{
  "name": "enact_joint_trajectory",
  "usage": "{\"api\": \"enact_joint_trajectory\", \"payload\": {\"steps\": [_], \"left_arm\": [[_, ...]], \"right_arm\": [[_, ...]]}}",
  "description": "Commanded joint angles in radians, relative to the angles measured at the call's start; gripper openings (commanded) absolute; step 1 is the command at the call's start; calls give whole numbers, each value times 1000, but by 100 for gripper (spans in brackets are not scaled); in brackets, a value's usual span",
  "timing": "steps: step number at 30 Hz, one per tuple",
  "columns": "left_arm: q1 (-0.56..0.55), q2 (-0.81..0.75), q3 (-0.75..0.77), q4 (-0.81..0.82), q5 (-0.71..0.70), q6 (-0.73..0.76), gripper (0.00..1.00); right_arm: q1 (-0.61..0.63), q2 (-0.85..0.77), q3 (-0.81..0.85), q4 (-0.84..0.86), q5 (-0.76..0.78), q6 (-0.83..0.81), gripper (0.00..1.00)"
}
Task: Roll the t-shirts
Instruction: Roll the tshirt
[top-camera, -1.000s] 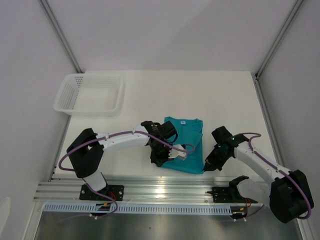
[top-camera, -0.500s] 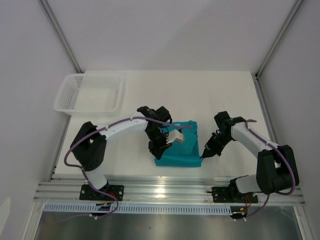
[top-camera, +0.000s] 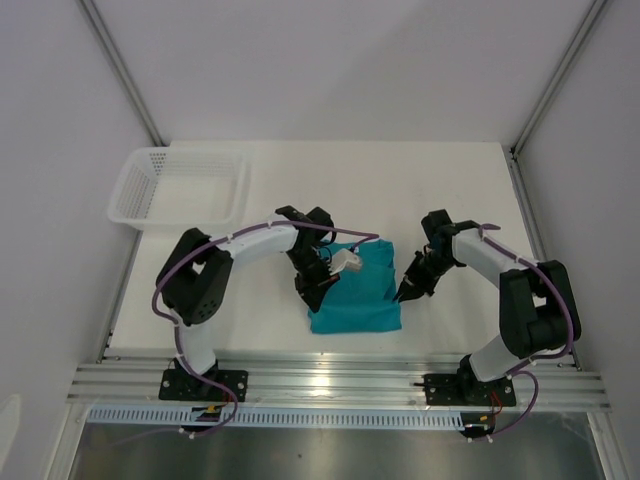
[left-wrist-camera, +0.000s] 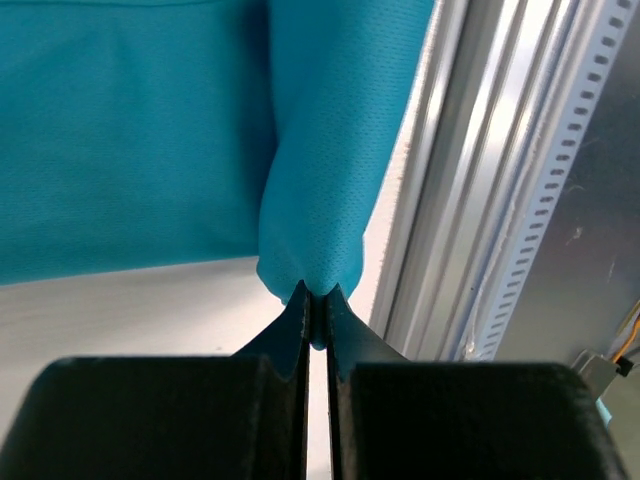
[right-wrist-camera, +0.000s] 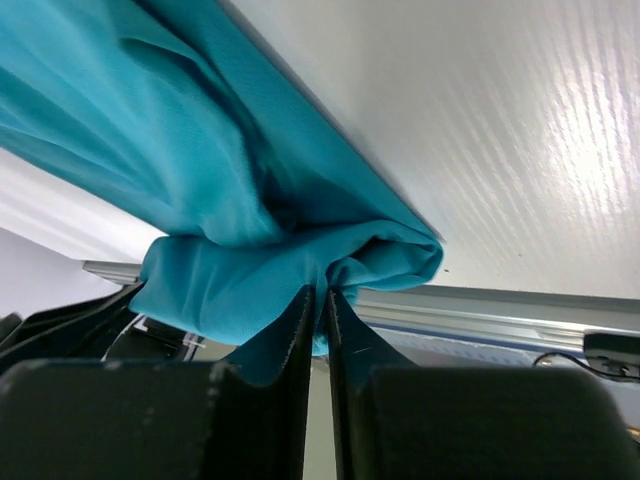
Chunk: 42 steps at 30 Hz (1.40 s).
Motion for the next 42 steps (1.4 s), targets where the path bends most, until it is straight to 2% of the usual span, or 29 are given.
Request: {"api": "enact_joint_trajectory", "payload": {"steps": [1,6,15,19,23,25,29,34,42], "left_arm": [[31,34,40,49,35,-36,1],[54,79,52,73,33,-53,1],[90,122,83,98,15,-112,6],[93,136,89,98,-3,-130,5],[96,150,93,98,-13,-145,6],[94,154,97,101,-22,-156,6],[97,153,103,112,-46,-181,10],[97,137,124,115,-65,-205,15],[97,99,158,86,-75,-207,25]], "right_arm": [[-5,3,44,37,-11,1,15],[-13,-18,65,32,41,-4,27],[-5,-125,93,19,192,-34,29],[65,-190,68,61,203,-37,22],[126,-199,-9,176,123,7,5],[159,-190,-42,232,92,53,1],[185,-142,-80,331,91,90,0],[185,-56,-106,359,130,101,0],[174,-35,-140,408,150,151,0]]}}
